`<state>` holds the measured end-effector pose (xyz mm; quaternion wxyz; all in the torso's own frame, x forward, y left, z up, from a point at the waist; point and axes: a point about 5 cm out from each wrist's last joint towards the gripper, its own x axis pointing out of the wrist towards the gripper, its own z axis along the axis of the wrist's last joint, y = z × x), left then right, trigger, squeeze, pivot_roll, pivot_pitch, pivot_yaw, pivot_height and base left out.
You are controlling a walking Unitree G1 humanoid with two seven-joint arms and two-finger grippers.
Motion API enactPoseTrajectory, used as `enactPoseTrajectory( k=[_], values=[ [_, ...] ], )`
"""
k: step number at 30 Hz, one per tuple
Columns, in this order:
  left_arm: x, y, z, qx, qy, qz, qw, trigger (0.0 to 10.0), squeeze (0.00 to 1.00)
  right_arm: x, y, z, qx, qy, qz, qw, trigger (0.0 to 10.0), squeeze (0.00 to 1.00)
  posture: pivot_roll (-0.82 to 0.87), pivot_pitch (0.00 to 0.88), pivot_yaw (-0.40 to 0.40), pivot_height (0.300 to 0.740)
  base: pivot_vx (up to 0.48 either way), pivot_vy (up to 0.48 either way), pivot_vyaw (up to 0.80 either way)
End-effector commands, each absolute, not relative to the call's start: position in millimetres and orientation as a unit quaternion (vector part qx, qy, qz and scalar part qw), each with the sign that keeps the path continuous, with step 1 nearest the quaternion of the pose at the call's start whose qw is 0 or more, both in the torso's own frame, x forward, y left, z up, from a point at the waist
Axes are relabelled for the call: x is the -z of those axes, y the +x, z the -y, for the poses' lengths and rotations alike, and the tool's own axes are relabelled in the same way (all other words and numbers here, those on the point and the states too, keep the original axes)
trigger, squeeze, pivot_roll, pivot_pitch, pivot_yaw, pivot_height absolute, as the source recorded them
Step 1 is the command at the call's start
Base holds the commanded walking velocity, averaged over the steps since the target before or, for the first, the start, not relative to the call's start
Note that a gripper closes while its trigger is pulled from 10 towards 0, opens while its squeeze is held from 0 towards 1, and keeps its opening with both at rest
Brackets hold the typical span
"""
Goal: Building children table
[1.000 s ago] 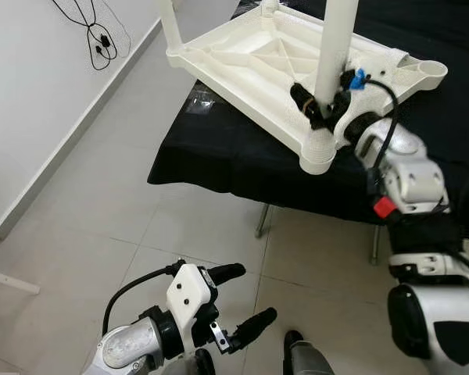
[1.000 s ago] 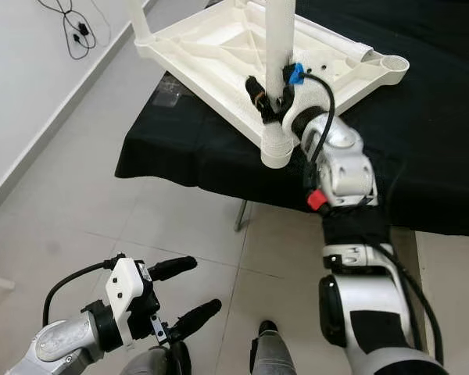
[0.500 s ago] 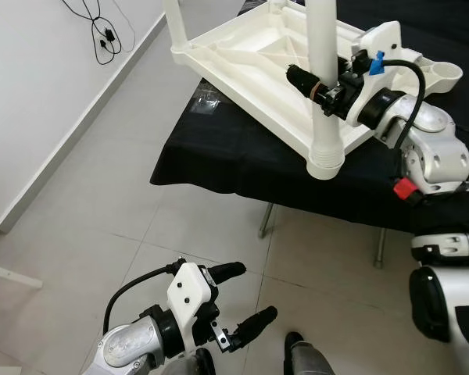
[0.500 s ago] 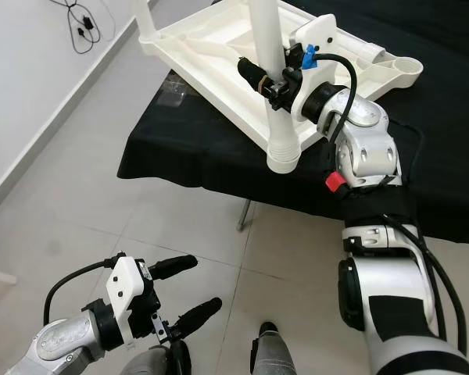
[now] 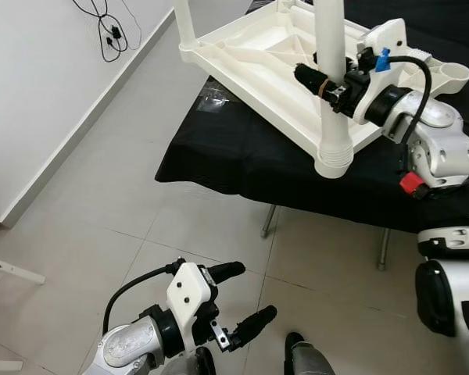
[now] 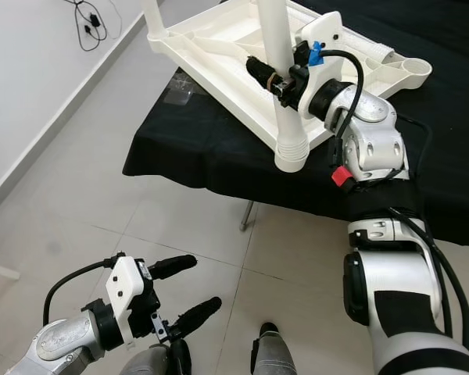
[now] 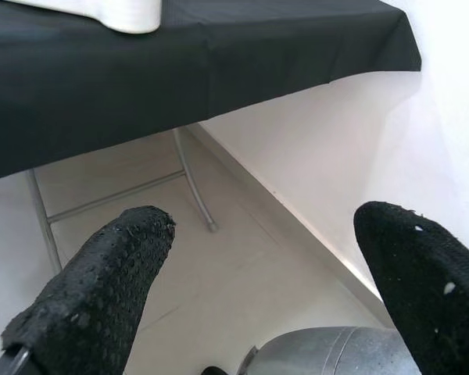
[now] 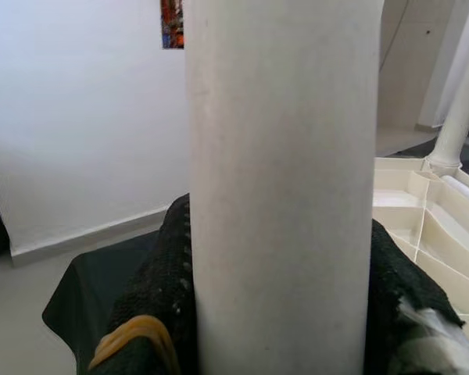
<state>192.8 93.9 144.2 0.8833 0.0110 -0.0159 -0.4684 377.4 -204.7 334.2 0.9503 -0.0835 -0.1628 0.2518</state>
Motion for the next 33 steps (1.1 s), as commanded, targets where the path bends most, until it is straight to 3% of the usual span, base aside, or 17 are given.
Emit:
enactPoseTrajectory(
  k=[1, 7, 15, 23, 33],
  values=[
    [-138, 190, -96, 0.466, 0.008, 0.001, 0.885, 10.0, 0.0, -329, 374, 234, -0.185, -0.028, 0.174, 0.967, 0.0, 0.0, -0.01, 0.276, 0.065, 0.74, 0.0, 0.0, 0.0],
    [-138, 191, -99, 0.467, 0.009, -0.001, 0.884, 10.0, 0.0, -297, 364, 238, -0.146, 0.036, 0.177, 0.973, 0.0, 0.0, -0.01, 0.276, 0.076, 0.74, 0.0, 0.0, 0.0],
    [-138, 192, -100, 0.469, 0.011, -0.003, 0.883, 10.0, 0.0, -283, 352, 225, -0.158, 0.037, 0.194, 0.967, 0.0, 0.0, -0.01, 0.277, 0.085, 0.74, 0.0, 0.0, 0.0],
    [-138, 192, -100, 0.469, 0.012, -0.002, 0.883, 10.0, 0.0, -277, 349, 215, -0.174, 0.007, 0.192, 0.966, 0.0, 0.0, -0.01, 0.277, 0.085, 0.74, 0.0, 0.0, 0.0],
    [-139, 193, -98, 0.468, 0.01, 0.0, 0.884, 10.0, 0.0, -287, 348, 180, -0.227, -0.104, 0.17, 0.953, 0.0, 0.0, -0.01, 0.281, 0.071, 0.74, 0.0, 0.0, 0.0]
  ],
)
